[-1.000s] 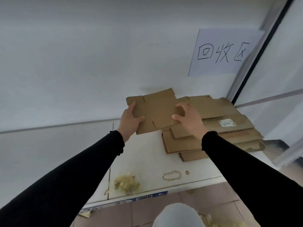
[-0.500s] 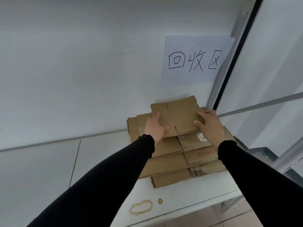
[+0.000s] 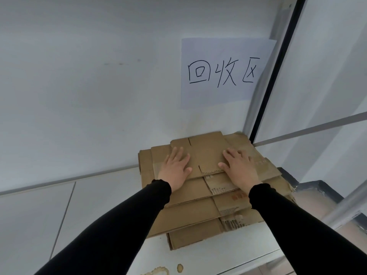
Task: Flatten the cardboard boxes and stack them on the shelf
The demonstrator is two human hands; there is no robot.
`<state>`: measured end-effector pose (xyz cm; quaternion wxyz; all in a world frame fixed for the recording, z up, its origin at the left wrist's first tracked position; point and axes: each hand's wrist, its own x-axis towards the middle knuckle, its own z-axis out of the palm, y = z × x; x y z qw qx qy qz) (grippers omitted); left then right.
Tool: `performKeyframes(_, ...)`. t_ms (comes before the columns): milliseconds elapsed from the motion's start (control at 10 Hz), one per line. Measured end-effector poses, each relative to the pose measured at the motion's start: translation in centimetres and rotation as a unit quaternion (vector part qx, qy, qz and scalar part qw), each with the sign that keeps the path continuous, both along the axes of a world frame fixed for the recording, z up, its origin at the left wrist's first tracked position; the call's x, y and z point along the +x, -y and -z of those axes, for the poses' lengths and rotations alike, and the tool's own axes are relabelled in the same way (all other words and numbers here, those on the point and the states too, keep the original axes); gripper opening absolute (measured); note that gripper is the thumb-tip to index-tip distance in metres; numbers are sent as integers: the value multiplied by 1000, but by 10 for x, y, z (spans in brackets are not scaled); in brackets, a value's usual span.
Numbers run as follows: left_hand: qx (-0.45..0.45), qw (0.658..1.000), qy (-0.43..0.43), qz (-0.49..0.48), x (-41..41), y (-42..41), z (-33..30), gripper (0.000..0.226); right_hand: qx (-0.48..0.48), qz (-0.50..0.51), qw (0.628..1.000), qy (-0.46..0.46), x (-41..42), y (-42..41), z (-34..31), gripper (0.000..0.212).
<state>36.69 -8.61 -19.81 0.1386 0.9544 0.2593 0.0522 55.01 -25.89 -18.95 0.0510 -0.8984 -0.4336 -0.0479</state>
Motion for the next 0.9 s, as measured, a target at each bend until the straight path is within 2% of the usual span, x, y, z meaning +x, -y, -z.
performKeyframes(100,3,998,-44,38,5,-2,6,54,27,-34,999,23,-2,-5,3,39)
performKeyframes(200,3,998,-60,36,5,-4,12,55,45,-32,998,-42,-5,-9,10,40)
performKeyframes(400,-8,998,-59,27,5,0,25,60,39,-22,995,-93,-16,1,23,66)
performKeyframes(500,-10,993,-110,38,5,-3,11,61,-4,-19,995,-97,-19,0,12,72)
performKeyframes(600,56,988,-137,36,1,3,-15,61,-78,13,997,-28,-28,-6,-5,65)
performKeyframes(700,88,988,-125,7,-11,12,-37,50,-98,35,994,-33,-42,-13,-22,49)
performKeyframes(800,30,982,-178,54,-37,13,-57,60,-106,26,990,-87,-58,-8,-43,45)
performKeyframes(900,-15,987,-150,60,-67,6,-94,57,-113,-14,990,-82,-72,-7,-72,54)
